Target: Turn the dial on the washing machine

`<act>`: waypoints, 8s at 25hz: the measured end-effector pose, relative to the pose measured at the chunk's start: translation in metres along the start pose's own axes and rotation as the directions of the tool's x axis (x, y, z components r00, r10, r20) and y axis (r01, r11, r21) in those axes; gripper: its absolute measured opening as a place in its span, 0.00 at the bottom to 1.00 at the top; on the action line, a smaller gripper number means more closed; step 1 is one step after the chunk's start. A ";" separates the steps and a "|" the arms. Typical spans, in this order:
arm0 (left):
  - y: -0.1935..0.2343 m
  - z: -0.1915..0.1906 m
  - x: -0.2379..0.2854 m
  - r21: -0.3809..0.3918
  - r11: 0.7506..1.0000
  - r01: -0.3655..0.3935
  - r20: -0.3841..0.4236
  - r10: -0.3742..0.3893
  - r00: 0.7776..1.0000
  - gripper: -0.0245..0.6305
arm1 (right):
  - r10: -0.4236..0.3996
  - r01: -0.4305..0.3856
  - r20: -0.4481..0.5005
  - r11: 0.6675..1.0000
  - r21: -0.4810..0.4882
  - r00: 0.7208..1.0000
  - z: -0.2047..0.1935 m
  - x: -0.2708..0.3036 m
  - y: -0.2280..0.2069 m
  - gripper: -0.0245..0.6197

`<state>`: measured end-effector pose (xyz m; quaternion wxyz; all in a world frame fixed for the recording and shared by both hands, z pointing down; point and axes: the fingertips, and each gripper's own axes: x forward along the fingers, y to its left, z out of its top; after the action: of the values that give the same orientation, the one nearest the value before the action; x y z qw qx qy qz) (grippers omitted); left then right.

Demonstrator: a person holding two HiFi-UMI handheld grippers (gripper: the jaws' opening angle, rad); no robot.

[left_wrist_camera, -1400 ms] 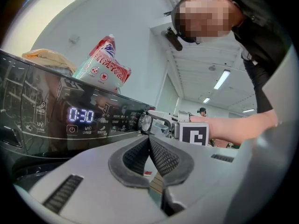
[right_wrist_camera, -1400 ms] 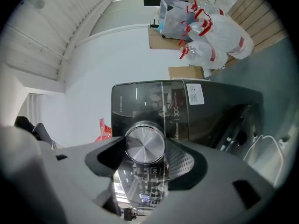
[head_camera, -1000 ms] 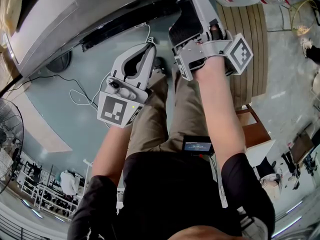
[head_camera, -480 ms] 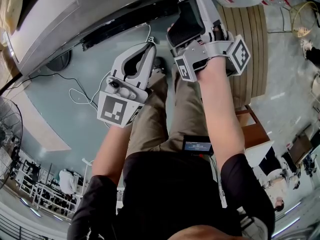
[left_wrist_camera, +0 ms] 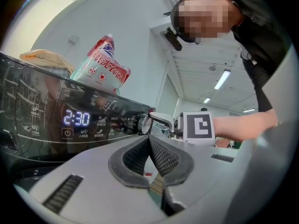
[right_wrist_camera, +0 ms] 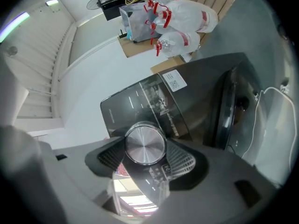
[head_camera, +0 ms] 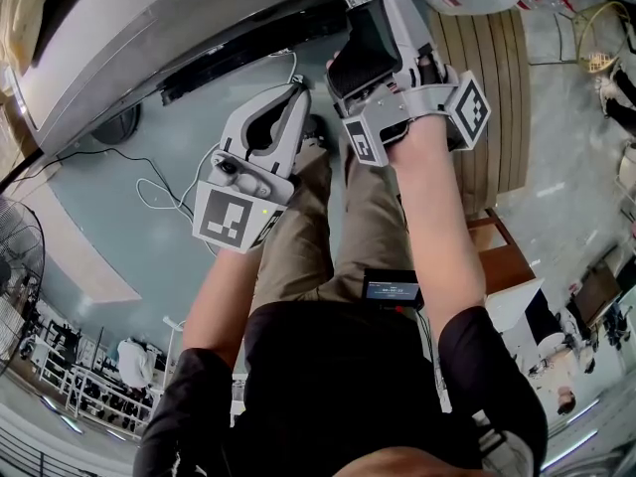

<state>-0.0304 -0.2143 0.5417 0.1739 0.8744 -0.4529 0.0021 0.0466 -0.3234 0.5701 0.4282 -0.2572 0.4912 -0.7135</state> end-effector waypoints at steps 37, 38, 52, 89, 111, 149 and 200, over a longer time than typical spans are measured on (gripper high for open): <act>-0.002 -0.006 -0.005 -0.028 1.000 0.013 -0.019 -0.014 1.000 0.03 | -0.265 -0.068 0.057 -0.440 -0.895 0.963 -0.016 0.005 0.013 0.49; -0.002 -0.006 -0.004 -0.031 0.999 0.014 -0.021 -0.014 1.000 0.03 | -0.267 -0.069 0.057 -0.438 -0.896 0.962 -0.016 0.004 0.013 0.48; 0.002 -0.007 -0.006 -0.024 1.000 0.003 -0.017 -0.003 1.000 0.03 | -0.279 -0.009 0.019 -0.101 -0.995 0.960 -0.012 0.002 0.012 0.47; 0.003 -0.008 -0.018 -0.024 1.000 -0.019 -0.009 0.019 1.000 0.03 | -0.209 0.058 -0.019 0.354 -0.933 0.978 -0.010 -0.011 0.014 0.47; -0.005 0.178 -0.160 0.064 0.989 -0.137 0.205 0.121 0.971 0.03 | -0.340 -0.291 -0.214 -0.196 -0.936 0.916 -0.167 -0.093 0.147 0.15; -0.261 0.185 -0.372 0.045 0.904 -0.426 0.311 0.393 0.866 0.03 | -0.144 -0.314 -0.287 -0.223 -0.923 0.947 -0.182 -0.362 0.286 0.04; -0.520 0.043 -0.496 0.023 0.870 -0.493 0.267 0.470 0.841 0.03 | -0.234 -0.390 -0.336 -0.246 -0.887 0.912 -0.230 -0.667 0.242 0.04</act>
<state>0.0828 0.4406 0.2637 0.0689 0.7324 -0.6759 -0.0451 0.2863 0.3273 0.2942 -0.0031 -0.3115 0.9489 -0.0507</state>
